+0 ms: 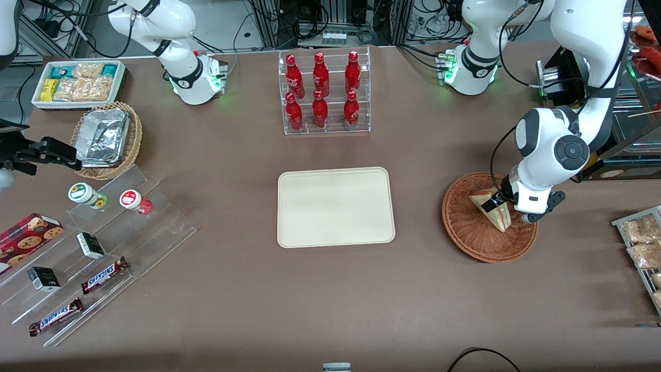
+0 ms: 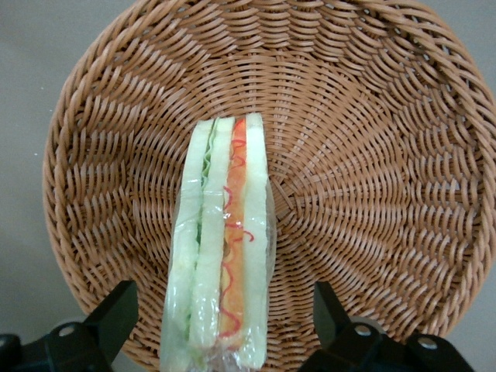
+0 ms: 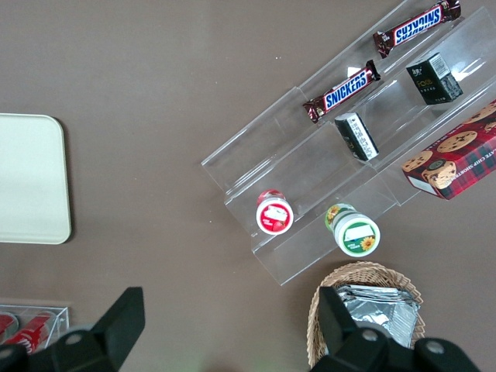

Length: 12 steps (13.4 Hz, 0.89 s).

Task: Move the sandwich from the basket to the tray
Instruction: 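Close the left gripper on the sandwich's wrapped edge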

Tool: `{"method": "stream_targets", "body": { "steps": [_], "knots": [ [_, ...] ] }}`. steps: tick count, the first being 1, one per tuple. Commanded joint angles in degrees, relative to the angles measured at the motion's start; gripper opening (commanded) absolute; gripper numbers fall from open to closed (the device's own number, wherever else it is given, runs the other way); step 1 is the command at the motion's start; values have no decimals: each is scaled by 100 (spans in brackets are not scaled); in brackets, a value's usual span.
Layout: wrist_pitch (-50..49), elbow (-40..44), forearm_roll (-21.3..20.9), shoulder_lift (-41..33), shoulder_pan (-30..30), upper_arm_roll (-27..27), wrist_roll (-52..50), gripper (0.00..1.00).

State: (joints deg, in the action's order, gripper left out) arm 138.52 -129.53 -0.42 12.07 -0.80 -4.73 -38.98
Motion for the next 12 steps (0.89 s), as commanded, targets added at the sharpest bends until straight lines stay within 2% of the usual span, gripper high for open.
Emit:
{"method": "stream_targets", "body": {
  "steps": [1,2,3,5,6,7,8,9,12],
  "knots": [
    [333,-195,-55,41,27,-11,-137,100],
    [333,-195,-55,41,27,-11,-137,97],
    [333,-204,-55,41,27,-11,-137,85],
    [333,-213,-46,58,27,-11,-137,40],
    [325,-222,-46,50,27,-11,-137,22],
    [316,-231,-46,32,27,-11,-137,9],
    [290,-248,-46,15,27,-11,-128,2],
    [272,-266,-55,-12,27,-11,-128,0],
    [-104,-266,-46,-240,27,-11,-75,0]
  ]
}}
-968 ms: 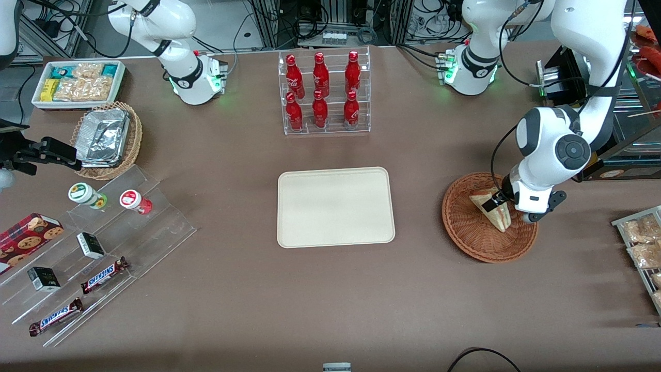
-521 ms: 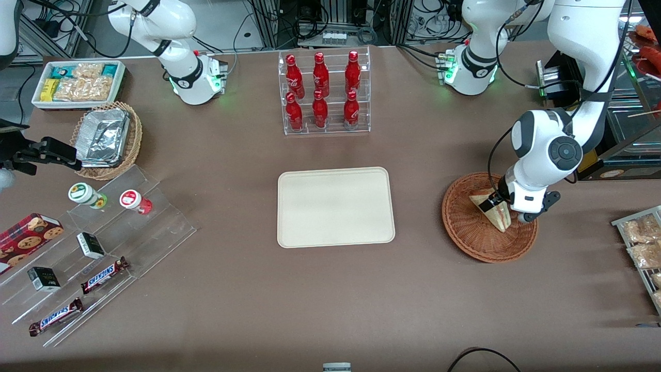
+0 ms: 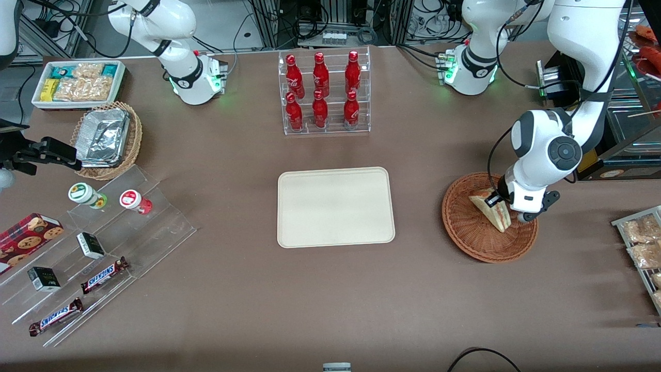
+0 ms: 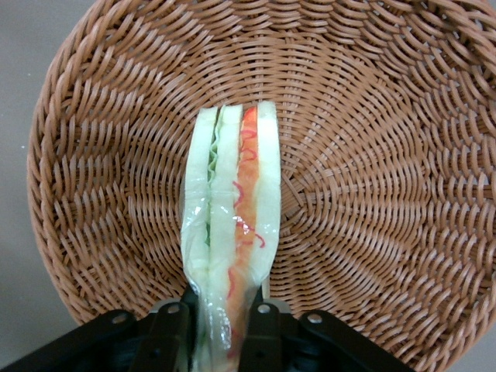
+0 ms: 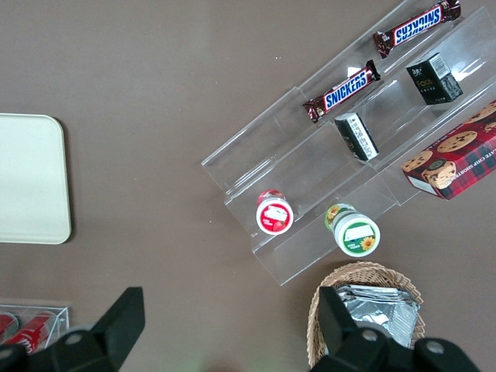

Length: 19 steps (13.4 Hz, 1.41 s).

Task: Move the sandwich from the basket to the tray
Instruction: 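Lift the sandwich and carry it toward the cream tray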

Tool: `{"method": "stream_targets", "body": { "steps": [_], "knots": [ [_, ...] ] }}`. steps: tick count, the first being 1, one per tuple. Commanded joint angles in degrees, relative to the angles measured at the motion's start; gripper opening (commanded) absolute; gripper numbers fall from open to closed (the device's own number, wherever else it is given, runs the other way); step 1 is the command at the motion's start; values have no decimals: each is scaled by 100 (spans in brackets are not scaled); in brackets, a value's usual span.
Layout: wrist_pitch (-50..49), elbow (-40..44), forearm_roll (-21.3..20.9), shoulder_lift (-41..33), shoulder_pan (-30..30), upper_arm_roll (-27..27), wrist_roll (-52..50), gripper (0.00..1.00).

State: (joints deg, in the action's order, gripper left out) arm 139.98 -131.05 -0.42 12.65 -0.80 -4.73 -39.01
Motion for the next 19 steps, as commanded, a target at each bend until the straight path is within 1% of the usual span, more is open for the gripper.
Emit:
{"method": "stream_targets", "body": {
  "steps": [1,3,7,9,12,15,17,19],
  "knots": [
    [-426,-79,-46,-403,27,-10,-63,0],
    [-768,87,-46,-553,88,-37,-71,0],
    [-2006,1052,-37,-545,377,-72,-115,0],
    [-2421,1458,-46,-501,571,-72,-124,0],
    [-2449,1652,-46,-448,974,-72,-334,0],
    [-2458,2003,-116,-194,1528,-81,-300,0],
    [-2562,2389,-116,122,1923,-81,-344,0],
    [-2887,3012,-99,560,2301,-81,-379,0]
  ]
}}
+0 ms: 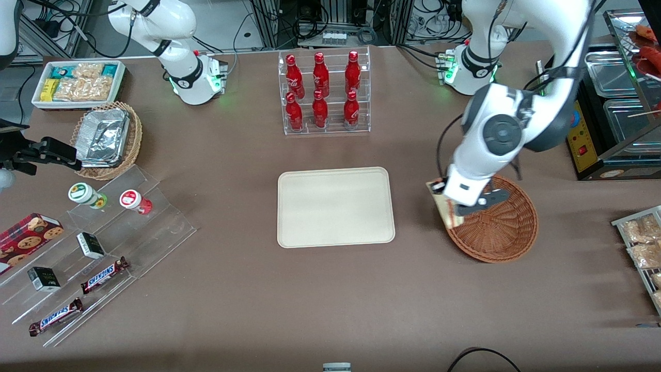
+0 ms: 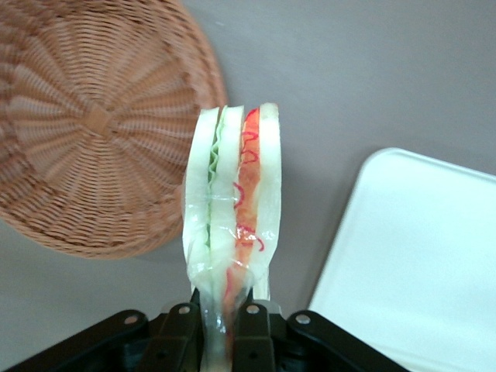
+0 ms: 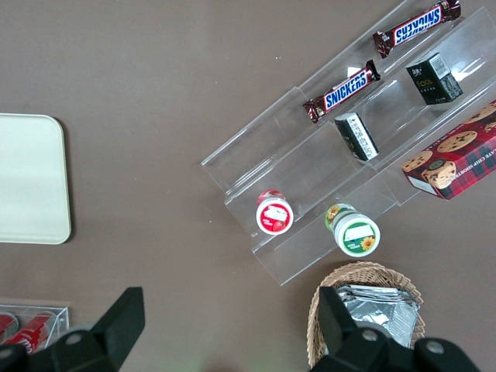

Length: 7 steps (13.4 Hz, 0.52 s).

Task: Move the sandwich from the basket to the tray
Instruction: 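Lift the sandwich and carry it toward the cream tray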

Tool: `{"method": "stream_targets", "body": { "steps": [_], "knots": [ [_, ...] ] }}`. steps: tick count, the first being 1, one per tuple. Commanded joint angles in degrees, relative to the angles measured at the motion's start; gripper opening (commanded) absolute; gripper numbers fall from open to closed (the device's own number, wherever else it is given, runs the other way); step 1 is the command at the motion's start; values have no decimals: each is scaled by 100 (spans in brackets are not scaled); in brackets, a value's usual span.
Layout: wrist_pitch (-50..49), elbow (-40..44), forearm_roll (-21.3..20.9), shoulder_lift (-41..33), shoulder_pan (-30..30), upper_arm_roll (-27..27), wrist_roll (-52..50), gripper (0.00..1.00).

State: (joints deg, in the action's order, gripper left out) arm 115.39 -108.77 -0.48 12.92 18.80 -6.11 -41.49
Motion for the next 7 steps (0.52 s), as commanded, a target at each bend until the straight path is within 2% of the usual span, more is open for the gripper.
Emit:
{"method": "stream_targets", "body": {
  "steps": [1,5,7],
  "knots": [
    [-612,1101,-66,771,500,58,-131,0],
    [-693,1789,-13,1388,1020,49,-105,0],
    [-667,2112,214,1686,1230,23,-105,0]
  ]
}}
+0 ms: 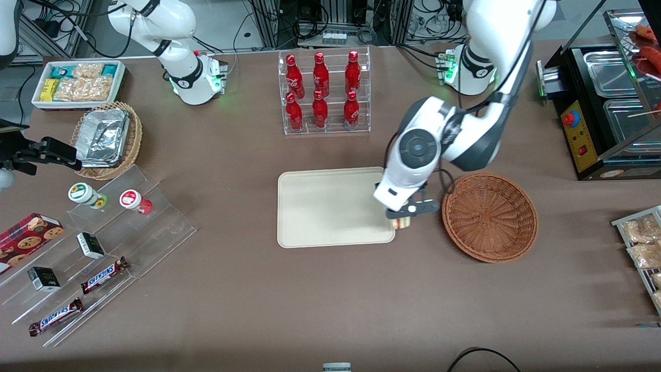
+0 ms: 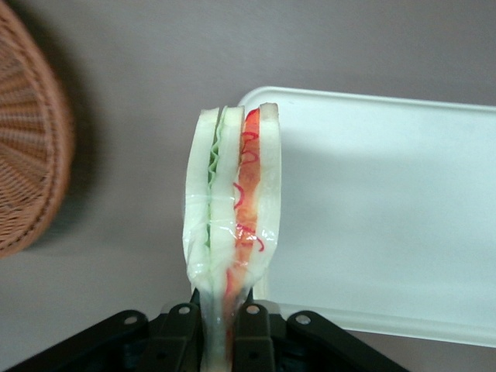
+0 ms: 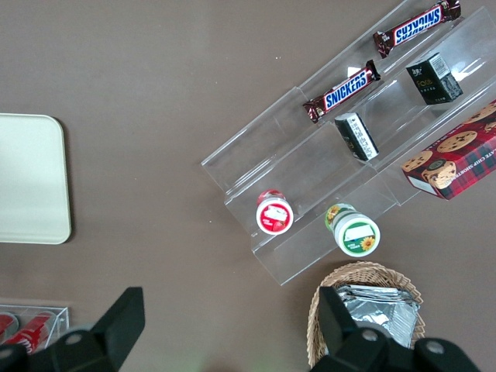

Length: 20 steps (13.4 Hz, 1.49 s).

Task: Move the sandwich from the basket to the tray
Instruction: 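Lower the held sandwich onto the middle of the cream tray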

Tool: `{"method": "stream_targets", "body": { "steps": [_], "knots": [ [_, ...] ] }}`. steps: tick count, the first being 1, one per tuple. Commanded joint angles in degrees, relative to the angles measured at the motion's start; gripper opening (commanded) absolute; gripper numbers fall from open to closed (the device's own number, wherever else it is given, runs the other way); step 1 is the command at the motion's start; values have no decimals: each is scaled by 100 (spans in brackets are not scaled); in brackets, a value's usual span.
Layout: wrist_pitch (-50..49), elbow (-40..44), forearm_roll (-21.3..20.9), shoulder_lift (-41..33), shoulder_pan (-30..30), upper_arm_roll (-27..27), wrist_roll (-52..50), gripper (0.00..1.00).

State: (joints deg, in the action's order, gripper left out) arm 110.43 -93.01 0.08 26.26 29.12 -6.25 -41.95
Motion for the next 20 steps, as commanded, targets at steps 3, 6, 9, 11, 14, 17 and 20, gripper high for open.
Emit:
{"method": "stream_targets", "body": {
  "steps": [3,6,9,11,14,17,20],
  "knots": [
    [-180,1274,527,1001,515,27,-164,0],
    [-75,1618,573,1389,814,18,-611,0],
    [215,1716,581,1635,981,-43,-911,0],
    [408,1716,581,1741,1008,-78,-912,0],
    [602,1716,564,1812,1008,-184,-780,0],
    [602,1707,564,1821,1026,-193,-385,0],
    [602,1672,564,1830,1035,-184,-261,0]
  ]
}}
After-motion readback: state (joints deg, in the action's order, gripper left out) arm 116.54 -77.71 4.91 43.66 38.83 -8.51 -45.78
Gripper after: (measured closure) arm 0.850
